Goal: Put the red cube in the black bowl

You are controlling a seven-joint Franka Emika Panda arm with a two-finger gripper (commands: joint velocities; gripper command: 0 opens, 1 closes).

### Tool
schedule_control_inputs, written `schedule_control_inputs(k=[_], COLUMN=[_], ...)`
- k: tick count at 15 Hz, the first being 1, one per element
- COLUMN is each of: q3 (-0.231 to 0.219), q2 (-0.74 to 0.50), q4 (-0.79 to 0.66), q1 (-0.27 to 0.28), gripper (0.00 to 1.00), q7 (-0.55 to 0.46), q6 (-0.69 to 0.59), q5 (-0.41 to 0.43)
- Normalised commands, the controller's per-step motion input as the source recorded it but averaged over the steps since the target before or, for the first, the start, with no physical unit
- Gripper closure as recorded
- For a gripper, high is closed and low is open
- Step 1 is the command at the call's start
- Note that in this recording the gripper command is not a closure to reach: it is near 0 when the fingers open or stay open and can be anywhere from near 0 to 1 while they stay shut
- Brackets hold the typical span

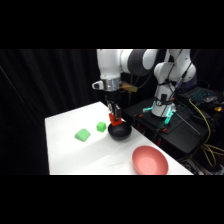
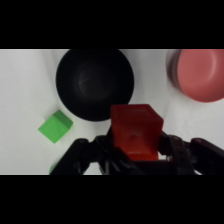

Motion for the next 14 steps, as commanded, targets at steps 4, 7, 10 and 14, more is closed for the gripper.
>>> schedule_control_inputs(k=[4,7,10,14], q3=[0.0,-0.002,-0.008,-0.009], q2=[-0.13,0.01,0.11,0.29], q4=[-0.32,-0.3,-0.15,0.09], q1=[-0.065,-0.05,-0.052,-0.056], gripper=[1.0,1.0,1.0,0.0], q7=[-0.15,-0.14,-0.15,-0.11], q6=[0.36,0.36,0.3,0.39], q5=[0.164,0.183,0.197,0.133])
